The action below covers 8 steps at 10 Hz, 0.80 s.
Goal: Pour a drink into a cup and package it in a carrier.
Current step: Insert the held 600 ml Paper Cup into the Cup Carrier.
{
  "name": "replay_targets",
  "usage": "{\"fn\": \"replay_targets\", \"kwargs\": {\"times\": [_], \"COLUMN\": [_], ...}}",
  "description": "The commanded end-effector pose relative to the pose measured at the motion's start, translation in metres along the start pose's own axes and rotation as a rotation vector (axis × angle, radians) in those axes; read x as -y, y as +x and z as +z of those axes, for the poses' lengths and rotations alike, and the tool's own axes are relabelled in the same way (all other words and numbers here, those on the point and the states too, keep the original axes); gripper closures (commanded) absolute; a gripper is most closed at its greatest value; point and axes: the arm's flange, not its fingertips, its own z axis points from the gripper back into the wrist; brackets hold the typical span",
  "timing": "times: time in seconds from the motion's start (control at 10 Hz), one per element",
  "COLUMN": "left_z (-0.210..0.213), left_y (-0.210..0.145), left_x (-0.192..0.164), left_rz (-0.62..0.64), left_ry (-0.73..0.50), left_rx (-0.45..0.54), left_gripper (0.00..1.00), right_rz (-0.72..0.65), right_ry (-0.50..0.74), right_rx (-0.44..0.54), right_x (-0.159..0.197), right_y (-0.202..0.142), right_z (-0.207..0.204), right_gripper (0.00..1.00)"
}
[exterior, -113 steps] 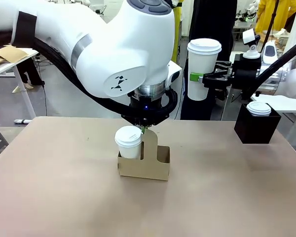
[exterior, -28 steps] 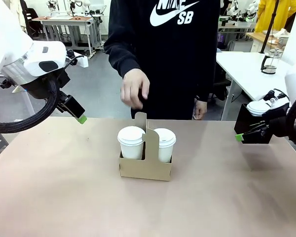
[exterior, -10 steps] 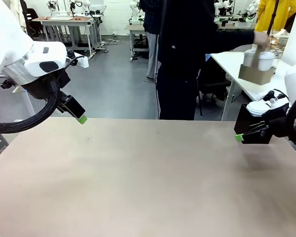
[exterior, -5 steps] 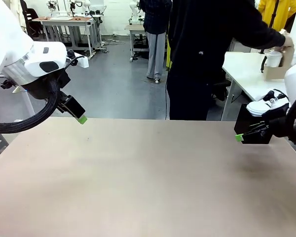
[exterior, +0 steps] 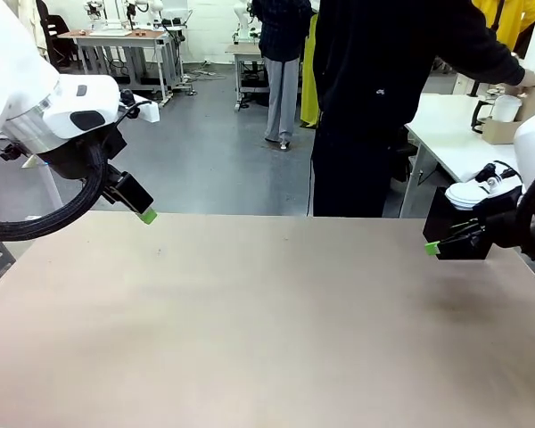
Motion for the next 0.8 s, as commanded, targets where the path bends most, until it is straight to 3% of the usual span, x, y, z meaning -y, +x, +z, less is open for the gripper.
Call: {"fn": "replay_targets", "kwargs": {"times": [0.0,0.7], "left_z": [0.0015,0.0015], "left_y": [-0.0008,-0.0008], "left_x": [-0.0012,-0.0012], "left_rz": [-0.007,-0.007], "left_ry": [0.007,0.007], "left_rx": [-0.006,-0.006], "left_gripper": [0.00,0.00], "right_rz": [-0.014,-0.014], "right_ry": [-0.018,-0.018], "right_rx": [-0.001,-0.001], "right_x": [0.0010,0.0010], "right_y": [-0.0014,-0.0014], "right_z": [0.0004,0.0004], "right_gripper": [0.00,0.00]}}
